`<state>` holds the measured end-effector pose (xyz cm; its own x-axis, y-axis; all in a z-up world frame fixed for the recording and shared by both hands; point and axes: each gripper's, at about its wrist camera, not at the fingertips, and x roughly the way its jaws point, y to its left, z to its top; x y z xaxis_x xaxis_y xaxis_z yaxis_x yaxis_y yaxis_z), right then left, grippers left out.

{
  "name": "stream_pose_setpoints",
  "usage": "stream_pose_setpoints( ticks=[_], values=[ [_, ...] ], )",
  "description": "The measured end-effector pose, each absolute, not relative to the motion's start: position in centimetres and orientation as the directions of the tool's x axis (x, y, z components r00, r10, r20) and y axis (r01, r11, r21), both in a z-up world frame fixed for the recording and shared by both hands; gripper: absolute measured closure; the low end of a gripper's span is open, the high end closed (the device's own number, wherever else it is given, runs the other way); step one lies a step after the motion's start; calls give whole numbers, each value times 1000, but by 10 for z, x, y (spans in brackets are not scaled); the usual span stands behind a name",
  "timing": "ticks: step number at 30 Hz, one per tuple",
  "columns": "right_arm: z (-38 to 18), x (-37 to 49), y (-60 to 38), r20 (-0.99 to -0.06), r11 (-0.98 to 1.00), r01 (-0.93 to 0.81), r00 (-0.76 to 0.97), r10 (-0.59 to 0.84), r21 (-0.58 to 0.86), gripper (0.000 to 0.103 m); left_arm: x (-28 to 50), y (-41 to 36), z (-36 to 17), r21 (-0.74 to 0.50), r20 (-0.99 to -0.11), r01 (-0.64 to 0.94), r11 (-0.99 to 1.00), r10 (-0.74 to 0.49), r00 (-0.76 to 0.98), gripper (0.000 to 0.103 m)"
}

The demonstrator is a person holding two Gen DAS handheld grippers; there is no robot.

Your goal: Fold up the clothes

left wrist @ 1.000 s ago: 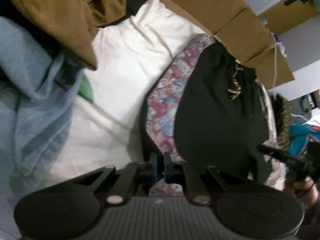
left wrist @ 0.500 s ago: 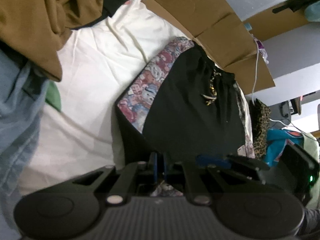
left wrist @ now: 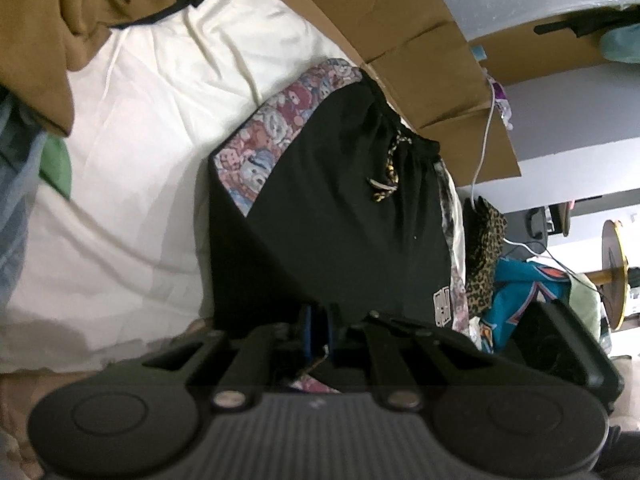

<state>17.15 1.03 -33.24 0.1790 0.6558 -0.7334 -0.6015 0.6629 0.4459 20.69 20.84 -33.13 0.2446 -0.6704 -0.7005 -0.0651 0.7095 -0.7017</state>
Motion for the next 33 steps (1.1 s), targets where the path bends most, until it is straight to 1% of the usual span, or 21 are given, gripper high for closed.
stream_pose_setpoints(
  ticks=[5, 8, 9, 10, 11, 12, 13, 15, 17, 18, 22, 25, 27, 29, 33],
  values=[
    [-338, 168, 13, -744, 686, -589, 202, 637, 428, 50, 207, 200, -332, -716, -687, -54, 696, -690, 229, 96],
    [-342, 169, 12, -753, 706, -572, 218, 621, 416, 51, 208, 199, -331, -742, -661, -58, 668, -715, 229, 96],
    [-343, 169, 11, -756, 714, -567, 225, 615, 411, 53, 208, 199, -330, -752, -650, -57, 657, -725, 228, 96],
    [-343, 169, 9, -755, 718, -562, 233, 613, 410, 65, 208, 199, -329, -762, -639, -53, 646, -735, 227, 95],
    [-343, 169, 7, -753, 722, -557, 240, 613, 411, 73, 209, 198, -327, -767, -631, -43, 640, -741, 227, 91],
    [-343, 170, 5, -754, 723, -560, 244, 610, 405, 93, 209, 196, -323, -759, -638, -27, 651, -733, 236, 89],
    [-343, 170, 3, -756, 724, -565, 247, 607, 397, 101, 209, 195, -318, -738, -654, -6, 675, -713, 254, 86],
    [-342, 171, -3, -758, 726, -574, 258, 599, 378, 101, 208, 194, -305, -704, -667, 49, 708, -684, 296, 84],
    [-341, 173, -11, -756, 733, -561, 266, 599, 384, 101, 209, 195, -300, -677, -682, 66, 733, -658, 319, 74],
    [-340, 174, -16, -754, 736, -555, 269, 600, 388, 101, 209, 196, -298, -661, -692, 68, 747, -643, 328, 72],
    [-338, 176, -36, -741, 743, -540, 290, 605, 396, 101, 211, 191, -309, -597, -756, 36, 801, -577, 307, 72],
    [-336, 178, -54, -734, 745, -530, 296, 611, 406, 101, 211, 185, -320, -566, -789, 7, 824, -545, 283, 67],
    [-336, 177, -68, -728, 745, -524, 301, 616, 413, 101, 211, 181, -324, -546, -804, 18, 837, -530, 271, 65],
    [-337, 174, -84, -721, 748, -517, 314, 618, 417, 101, 213, 173, -326, -529, -814, 33, 848, -518, 261, 59],
    [-335, 174, -112, -708, 751, -499, 328, 625, 432, 101, 215, 154, -326, -497, -837, 73, 865, -500, 220, 59]
  ],
)
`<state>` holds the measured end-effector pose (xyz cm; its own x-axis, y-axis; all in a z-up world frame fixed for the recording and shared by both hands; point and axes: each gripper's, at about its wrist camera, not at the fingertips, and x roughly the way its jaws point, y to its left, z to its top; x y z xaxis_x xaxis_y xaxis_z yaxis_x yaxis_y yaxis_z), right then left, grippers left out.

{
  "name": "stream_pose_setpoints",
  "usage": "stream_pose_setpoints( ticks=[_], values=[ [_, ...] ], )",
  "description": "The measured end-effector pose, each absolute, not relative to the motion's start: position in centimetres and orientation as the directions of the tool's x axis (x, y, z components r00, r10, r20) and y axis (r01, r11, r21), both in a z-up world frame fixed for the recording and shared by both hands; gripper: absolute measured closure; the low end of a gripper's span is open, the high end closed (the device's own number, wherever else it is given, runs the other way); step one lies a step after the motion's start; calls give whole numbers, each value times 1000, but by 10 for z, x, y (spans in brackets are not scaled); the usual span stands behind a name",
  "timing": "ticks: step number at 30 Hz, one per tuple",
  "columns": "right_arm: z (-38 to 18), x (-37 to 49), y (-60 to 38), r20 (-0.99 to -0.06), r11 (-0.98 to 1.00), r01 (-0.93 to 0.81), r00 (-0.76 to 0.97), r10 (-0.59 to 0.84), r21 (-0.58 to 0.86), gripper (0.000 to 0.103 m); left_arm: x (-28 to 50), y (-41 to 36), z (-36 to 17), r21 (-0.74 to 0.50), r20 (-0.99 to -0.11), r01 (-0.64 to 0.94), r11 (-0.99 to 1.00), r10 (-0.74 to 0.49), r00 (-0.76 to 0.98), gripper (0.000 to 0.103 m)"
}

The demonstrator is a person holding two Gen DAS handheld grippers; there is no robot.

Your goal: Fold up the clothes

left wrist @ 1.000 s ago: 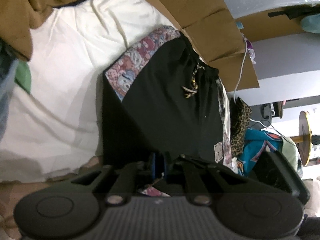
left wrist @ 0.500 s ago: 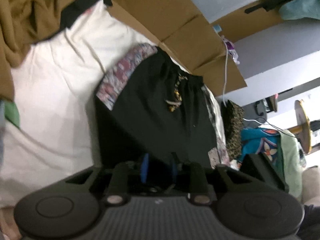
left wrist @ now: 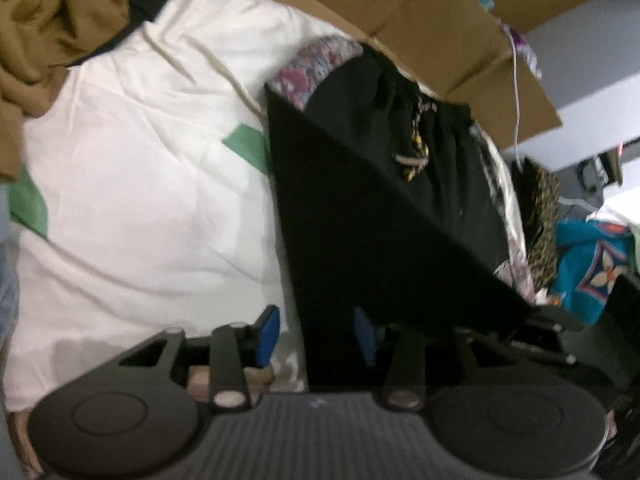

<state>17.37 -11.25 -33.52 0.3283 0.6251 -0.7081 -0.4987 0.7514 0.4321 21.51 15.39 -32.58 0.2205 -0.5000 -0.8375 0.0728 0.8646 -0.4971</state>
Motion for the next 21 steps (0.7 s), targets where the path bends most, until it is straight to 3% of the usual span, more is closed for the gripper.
stream_pose_setpoints(
  ticks=[3, 15, 21],
  values=[
    [-336, 174, -134, -695, 755, -475, 344, 632, 452, 101, 215, 137, -322, -491, -832, 135, 860, -509, 220, 53],
    [-334, 167, -198, -700, 793, -427, 393, 596, 434, 101, 213, 98, -346, -469, -859, 184, 864, -495, 136, 53],
    [-334, 166, -245, -737, 849, -321, 425, 526, 421, 101, 213, 79, -351, -472, -859, 228, 852, -502, 101, 53]
  ],
)
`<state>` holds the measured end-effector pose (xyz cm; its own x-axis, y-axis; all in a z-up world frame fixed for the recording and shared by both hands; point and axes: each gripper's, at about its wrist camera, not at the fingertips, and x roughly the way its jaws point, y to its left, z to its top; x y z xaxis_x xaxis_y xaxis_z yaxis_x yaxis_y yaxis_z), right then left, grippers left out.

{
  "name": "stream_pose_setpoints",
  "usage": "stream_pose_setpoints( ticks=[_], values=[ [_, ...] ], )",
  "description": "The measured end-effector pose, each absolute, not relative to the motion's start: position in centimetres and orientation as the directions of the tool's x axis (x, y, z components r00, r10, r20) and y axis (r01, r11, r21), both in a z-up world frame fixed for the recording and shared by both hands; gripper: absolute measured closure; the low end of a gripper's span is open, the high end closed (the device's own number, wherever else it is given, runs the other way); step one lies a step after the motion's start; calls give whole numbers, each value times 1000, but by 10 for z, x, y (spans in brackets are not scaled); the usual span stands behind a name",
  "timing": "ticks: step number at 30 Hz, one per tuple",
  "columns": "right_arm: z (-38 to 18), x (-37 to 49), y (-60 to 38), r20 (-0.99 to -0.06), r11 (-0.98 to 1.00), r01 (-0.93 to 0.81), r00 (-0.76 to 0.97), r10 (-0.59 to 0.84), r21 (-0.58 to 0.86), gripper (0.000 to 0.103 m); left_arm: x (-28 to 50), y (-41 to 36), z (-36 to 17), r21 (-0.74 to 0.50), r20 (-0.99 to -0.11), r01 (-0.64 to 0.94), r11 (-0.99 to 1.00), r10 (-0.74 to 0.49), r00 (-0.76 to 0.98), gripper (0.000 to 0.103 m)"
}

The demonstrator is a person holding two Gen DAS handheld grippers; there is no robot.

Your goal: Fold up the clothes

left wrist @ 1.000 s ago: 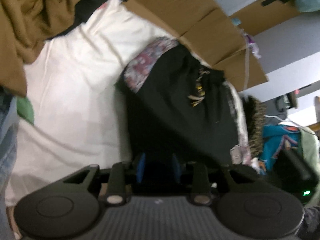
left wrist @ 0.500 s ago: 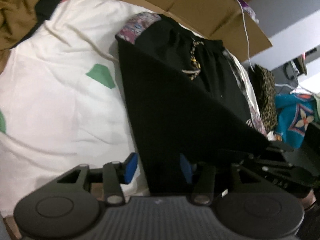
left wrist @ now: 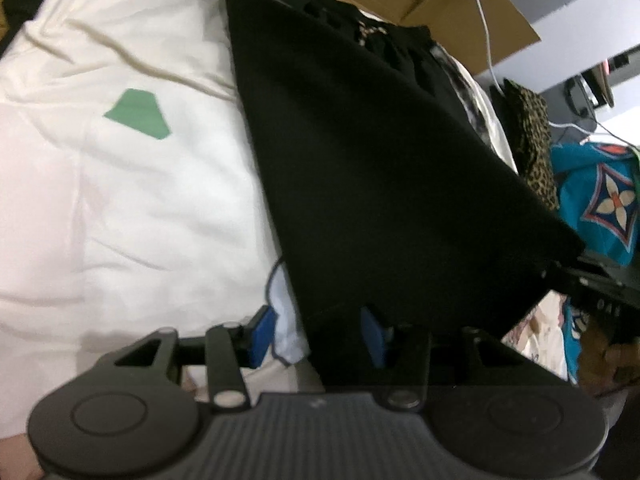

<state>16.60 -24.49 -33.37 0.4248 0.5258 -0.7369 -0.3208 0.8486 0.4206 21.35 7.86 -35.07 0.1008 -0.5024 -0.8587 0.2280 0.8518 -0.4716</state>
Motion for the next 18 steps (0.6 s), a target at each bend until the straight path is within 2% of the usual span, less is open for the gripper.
stream_pose_setpoints(
  ticks=[12, 18],
  values=[
    [-314, 157, -306, -763, 907, -210, 491, 420, 365, 102, 213, 42, -352, -500, -845, 299, 813, -534, 40, 53],
    [-313, 150, -339, -777, 935, -131, 525, 347, 329, 102, 209, 19, -368, -493, -861, 339, 802, -505, -57, 53]
  ],
)
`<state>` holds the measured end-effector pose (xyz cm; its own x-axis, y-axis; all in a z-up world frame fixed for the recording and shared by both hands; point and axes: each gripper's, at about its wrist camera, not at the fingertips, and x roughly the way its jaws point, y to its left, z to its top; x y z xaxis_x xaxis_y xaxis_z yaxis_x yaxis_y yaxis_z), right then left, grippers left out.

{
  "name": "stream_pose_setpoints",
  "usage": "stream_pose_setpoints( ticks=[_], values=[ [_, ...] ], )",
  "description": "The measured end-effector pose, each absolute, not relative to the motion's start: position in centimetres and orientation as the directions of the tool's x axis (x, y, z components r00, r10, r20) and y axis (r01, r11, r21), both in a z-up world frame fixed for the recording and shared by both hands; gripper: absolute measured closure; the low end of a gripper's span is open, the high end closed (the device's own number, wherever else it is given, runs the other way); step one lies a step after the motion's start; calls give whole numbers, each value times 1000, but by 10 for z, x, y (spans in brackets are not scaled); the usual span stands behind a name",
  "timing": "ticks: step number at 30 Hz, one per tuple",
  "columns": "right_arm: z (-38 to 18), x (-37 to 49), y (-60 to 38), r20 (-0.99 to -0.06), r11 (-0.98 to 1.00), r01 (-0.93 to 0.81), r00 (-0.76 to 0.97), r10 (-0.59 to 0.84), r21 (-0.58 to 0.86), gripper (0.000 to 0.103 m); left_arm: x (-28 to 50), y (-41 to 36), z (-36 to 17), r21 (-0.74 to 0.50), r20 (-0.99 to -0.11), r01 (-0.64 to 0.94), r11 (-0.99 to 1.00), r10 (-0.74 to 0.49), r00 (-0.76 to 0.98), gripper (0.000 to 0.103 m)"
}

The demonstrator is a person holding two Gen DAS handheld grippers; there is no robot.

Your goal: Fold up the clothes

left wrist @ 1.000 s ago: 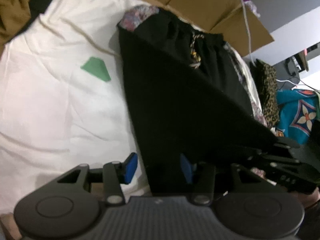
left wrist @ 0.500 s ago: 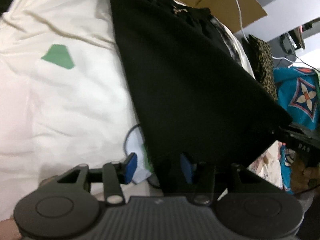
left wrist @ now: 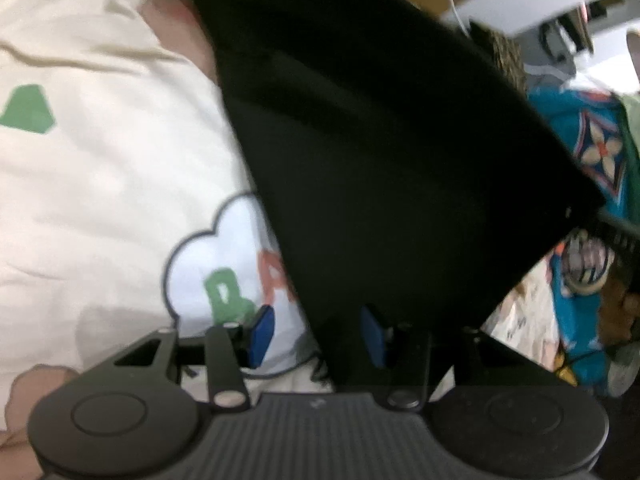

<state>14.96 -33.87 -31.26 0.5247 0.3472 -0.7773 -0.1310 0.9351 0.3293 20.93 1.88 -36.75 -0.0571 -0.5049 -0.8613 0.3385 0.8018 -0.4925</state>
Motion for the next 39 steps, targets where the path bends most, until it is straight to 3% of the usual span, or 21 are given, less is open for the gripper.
stream_pose_setpoints(
  ticks=[19, 32, 39],
  values=[
    [-349, 118, -460, -764, 891, 233, 622, 170, 389, 102, 152, -47, -376, -501, -863, 237, 832, -461, -207, 53],
    [-384, 105, -497, -743, 796, 345, 643, 186, 498, 102, 131, -74, -386, -463, -884, 62, 884, -456, -101, 53],
    [-398, 102, -508, -725, 764, 366, 663, 186, 531, 101, 105, -66, -401, -522, -851, -95, 847, -525, -2, 52]
  ],
)
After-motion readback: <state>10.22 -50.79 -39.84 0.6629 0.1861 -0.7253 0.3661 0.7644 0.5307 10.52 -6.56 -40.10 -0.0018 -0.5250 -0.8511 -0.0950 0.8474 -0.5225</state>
